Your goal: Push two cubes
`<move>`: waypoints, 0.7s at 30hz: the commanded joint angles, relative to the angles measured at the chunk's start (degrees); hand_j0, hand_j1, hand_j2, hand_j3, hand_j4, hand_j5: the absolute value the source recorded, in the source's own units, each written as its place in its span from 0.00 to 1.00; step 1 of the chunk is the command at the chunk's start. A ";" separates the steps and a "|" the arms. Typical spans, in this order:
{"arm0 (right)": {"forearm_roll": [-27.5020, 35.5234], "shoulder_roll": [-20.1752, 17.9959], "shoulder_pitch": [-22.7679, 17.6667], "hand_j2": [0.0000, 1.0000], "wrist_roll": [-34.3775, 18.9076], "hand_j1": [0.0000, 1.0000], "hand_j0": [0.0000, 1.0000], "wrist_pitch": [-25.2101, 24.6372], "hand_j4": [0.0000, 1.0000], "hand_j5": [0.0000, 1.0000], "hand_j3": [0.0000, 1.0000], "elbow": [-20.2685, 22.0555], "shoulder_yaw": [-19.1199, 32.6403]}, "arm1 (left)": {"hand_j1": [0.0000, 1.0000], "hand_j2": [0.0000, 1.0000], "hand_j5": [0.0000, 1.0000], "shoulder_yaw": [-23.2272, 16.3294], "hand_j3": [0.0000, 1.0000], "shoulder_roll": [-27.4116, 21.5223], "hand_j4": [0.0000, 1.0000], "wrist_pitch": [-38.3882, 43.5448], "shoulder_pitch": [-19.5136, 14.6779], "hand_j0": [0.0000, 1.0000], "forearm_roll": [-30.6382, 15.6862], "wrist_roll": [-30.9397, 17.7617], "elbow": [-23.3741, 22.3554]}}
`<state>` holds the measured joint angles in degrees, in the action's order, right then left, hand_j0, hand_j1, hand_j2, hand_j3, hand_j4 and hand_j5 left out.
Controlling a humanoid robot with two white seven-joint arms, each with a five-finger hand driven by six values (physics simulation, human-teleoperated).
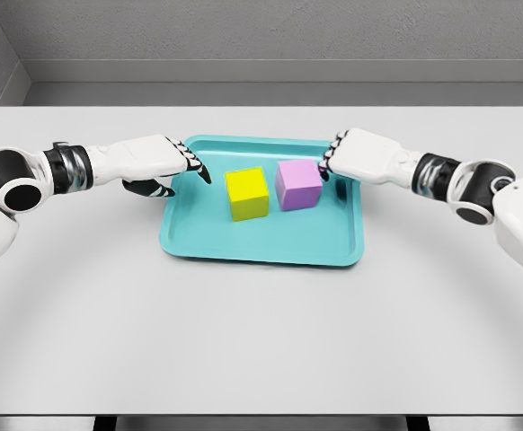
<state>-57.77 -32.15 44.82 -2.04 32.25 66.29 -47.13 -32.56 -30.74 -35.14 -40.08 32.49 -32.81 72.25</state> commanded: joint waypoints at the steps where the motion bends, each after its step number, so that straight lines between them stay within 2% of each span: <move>1: 0.02 -0.98 0.00 0.46 0.01 0.46 0.46 0.00 0.46 0.46 0.46 0.16 0.20 | 0.71 0.71 0.71 0.04 0.71 -0.11 0.71 0.14 0.00 0.71 -0.32 0.03 0.00; 7: 0.11 -1.42 0.00 0.46 -0.07 0.46 0.46 -0.08 0.46 0.46 0.46 0.77 0.37 | 0.71 0.71 0.71 0.13 0.71 -0.11 0.71 0.14 0.09 0.71 -0.32 0.03 0.00; 15: -0.51 0.77 0.53 0.46 0.01 0.46 0.46 -1.84 0.46 0.46 0.46 -3.62 0.28 | 0.71 0.71 0.71 0.13 0.71 -0.55 0.71 0.14 0.09 0.71 -0.32 0.03 0.00; 21: -0.51 2.00 1.23 0.45 -0.07 0.45 0.45 -1.84 0.45 0.45 0.45 -3.62 -0.16 | 0.71 0.71 0.71 0.04 0.71 -1.16 0.71 0.14 0.18 0.71 -0.32 0.03 0.00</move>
<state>-58.51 -30.70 46.14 -2.06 30.47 62.80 -47.11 -32.55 -31.51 -35.15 -39.90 32.48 -32.81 72.28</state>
